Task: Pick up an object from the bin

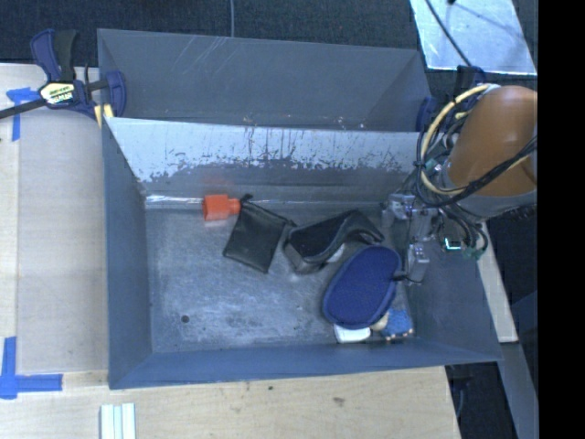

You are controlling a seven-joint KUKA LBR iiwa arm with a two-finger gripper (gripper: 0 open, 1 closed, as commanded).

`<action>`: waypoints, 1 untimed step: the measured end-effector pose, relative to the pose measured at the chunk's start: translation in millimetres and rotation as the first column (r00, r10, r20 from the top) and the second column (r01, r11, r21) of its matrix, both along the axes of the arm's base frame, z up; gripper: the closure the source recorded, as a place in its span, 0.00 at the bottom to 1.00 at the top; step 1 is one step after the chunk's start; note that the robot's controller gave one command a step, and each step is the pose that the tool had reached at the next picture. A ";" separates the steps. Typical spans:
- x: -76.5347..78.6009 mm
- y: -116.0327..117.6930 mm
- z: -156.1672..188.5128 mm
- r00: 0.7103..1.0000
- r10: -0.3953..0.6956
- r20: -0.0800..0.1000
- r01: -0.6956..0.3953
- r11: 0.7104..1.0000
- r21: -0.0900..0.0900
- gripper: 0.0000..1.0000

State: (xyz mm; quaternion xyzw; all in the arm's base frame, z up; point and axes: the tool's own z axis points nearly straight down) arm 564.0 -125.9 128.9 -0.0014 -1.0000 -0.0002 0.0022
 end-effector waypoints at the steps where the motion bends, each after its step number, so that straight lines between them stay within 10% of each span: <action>1: 16.5 44.8 -60.0 1.000 0.016 0.004 -0.016 1.000 -0.004 0.00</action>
Offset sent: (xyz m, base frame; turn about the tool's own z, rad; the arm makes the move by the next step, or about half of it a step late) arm 0.0159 0.0460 -0.0589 -0.0138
